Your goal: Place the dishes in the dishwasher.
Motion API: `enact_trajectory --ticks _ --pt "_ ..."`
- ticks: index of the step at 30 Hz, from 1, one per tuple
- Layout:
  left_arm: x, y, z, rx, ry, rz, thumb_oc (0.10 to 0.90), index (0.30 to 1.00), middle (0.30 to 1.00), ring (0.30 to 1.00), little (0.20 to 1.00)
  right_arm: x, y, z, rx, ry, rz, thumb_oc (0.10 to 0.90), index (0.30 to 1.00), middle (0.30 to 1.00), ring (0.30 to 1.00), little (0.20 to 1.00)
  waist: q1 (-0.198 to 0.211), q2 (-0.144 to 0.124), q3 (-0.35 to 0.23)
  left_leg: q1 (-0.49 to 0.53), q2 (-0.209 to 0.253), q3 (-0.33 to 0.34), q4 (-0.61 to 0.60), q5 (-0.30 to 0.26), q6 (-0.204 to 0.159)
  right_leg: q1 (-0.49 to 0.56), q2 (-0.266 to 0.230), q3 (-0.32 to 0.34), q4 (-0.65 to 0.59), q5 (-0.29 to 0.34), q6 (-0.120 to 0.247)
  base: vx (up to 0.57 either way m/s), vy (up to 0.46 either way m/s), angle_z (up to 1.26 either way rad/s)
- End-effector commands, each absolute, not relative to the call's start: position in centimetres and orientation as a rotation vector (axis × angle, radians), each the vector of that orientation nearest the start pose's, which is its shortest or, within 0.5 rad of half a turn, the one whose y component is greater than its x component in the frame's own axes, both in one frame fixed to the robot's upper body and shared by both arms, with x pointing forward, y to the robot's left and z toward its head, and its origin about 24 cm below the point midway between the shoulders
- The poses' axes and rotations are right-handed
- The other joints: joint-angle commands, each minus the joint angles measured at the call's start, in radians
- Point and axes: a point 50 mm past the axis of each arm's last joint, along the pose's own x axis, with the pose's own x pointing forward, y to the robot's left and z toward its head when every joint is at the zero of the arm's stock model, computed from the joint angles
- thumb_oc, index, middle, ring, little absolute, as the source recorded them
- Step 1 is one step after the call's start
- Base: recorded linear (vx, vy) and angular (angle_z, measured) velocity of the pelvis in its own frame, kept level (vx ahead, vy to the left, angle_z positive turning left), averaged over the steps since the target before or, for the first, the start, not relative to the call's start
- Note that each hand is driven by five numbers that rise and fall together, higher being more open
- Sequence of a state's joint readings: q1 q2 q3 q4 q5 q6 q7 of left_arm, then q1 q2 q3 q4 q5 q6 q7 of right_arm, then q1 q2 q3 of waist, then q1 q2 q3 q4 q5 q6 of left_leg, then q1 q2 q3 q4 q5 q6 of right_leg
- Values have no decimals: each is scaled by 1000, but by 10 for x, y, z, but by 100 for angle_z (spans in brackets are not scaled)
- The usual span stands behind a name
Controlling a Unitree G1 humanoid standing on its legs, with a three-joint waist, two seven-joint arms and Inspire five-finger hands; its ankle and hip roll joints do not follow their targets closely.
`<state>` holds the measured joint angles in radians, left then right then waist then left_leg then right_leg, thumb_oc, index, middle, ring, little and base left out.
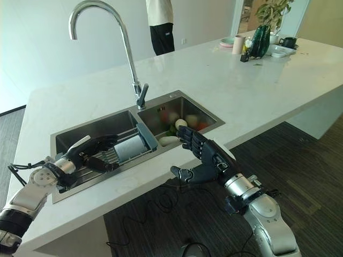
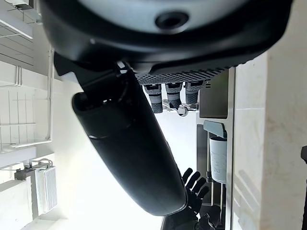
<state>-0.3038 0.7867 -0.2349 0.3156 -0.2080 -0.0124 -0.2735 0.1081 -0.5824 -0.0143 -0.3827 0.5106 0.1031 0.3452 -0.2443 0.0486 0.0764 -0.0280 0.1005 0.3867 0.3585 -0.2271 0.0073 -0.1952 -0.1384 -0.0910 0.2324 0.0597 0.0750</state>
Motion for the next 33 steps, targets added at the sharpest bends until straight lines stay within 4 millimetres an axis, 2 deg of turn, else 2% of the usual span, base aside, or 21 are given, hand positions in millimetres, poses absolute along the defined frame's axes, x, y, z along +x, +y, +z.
enact_trajectory --ticks 1,6,12,13,14,15,16,18,24,29,33 --pt "325 254 150 650 -141 -239 800 900 900 900 900 231 -197 165 -182 -354 532 800 900 900 900 900 7 31 -17 57 13 -30 -59 -84 -21 51 -4 -12 68 -207 86 8 15 -17" --pt "328 270 146 652 -127 -139 800 900 900 900 900 232 -200 165 -202 -343 541 800 900 900 900 900 -6 32 -18 66 15 -13 -59 -83 -20 53 1 -2 68 -206 86 2 12 -9" --pt "328 282 150 651 -144 -73 800 900 900 900 900 231 -203 165 -212 -333 540 800 900 900 900 900 -12 34 -19 72 14 -3 -59 -85 -18 55 4 -1 68 -207 87 17 12 -7" --pt "327 284 149 654 -147 -57 800 900 900 900 900 231 -203 164 -213 -330 540 800 900 900 900 900 -11 40 -20 85 10 -18 -59 -110 -19 69 6 4 68 -228 97 3 11 -17" --pt "327 287 149 651 -152 -43 800 900 900 900 900 231 -203 164 -215 -330 543 800 900 900 900 900 -14 34 -16 78 14 1 -59 -87 -17 60 6 -5 68 -208 87 8 15 -13" --pt "327 290 153 647 -192 -10 800 900 900 900 900 230 -204 164 -220 -327 545 800 900 900 900 900 -19 34 -16 81 13 6 -59 -88 -16 60 7 -1 68 -208 88 16 17 -10" --pt "326 290 156 630 -220 -1 800 900 900 900 900 230 -205 162 -219 -323 543 800 900 900 900 900 -19 40 -20 94 9 -10 -59 -116 -16 75 8 7 68 -231 99 113 67 -12" --pt "326 289 160 632 -270 35 800 900 900 900 900 229 -207 160 -221 -318 538 800 900 900 900 900 -26 37 -20 100 9 -6 -59 -119 -13 76 9 16 68 -230 101 76 30 -8" --pt "327 295 154 627 -232 49 800 900 900 900 900 228 -208 157 -227 -295 544 800 900 900 900 900 -41 38 -21 109 6 4 -59 -125 -7 74 15 29 68 -226 104 44 -1 -7" --pt "327 310 151 635 -175 79 800 900 900 900 900 225 -213 155 -241 -266 557 800 900 900 900 900 -63 38 -17 118 7 26 -59 -128 -2 68 23 45 68 -220 106 74 10 -18" --pt "330 311 147 631 -138 64 800 900 900 900 900 223 -214 154 -255 -253 565 800 900 900 900 900 -75 36 -10 122 6 38 -59 -130 3 62 29 52 68 -217 106 49 4 -6"
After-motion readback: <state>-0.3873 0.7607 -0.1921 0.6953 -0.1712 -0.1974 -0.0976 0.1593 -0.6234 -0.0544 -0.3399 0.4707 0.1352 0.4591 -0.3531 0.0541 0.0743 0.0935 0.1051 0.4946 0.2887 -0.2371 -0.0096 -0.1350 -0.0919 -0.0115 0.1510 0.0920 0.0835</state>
